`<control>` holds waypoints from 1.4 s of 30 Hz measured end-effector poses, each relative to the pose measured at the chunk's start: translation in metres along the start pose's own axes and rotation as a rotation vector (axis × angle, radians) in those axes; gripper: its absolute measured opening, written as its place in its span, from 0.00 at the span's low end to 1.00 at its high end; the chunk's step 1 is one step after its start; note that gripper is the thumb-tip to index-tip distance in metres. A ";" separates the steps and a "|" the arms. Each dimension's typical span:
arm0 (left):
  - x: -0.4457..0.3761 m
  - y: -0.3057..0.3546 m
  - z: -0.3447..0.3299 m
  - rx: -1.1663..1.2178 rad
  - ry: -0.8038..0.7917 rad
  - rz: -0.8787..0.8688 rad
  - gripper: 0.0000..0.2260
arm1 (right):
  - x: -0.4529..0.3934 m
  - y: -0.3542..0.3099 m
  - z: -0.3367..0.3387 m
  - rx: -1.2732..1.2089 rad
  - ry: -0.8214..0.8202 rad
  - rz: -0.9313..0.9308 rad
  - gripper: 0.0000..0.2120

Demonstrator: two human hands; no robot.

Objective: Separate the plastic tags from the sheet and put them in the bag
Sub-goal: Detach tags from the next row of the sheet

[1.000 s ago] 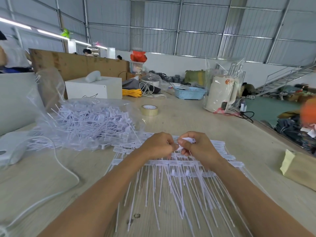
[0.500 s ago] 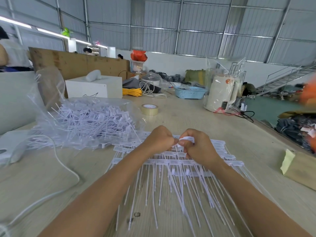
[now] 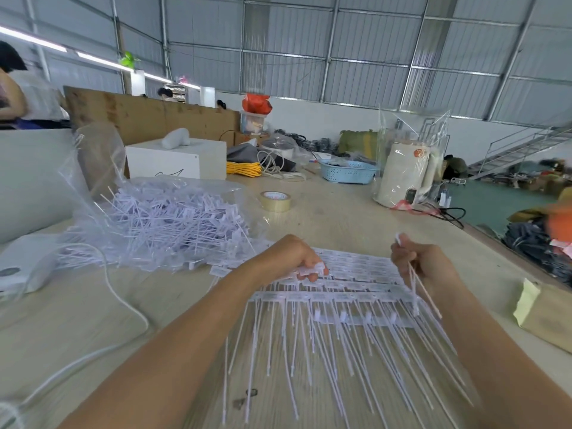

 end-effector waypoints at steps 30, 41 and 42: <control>-0.002 -0.012 -0.011 0.170 0.169 -0.038 0.07 | 0.015 0.052 -0.043 0.805 -0.140 0.253 0.05; -0.008 -0.012 -0.014 0.272 0.276 0.037 0.12 | 0.027 0.049 -0.056 0.978 -0.159 0.413 0.05; -0.008 -0.012 -0.014 0.297 0.275 0.044 0.12 | 0.027 0.050 -0.057 0.991 -0.151 0.441 0.06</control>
Point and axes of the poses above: each hand's wrist, its own x-axis away from the middle knuckle, its own z-axis out of the back of the hand, y = z × x, the point moved 1 cm from there along -x, towards the middle knuckle, and after that the axes turned 3 degrees about x, right-handed, at the moved point
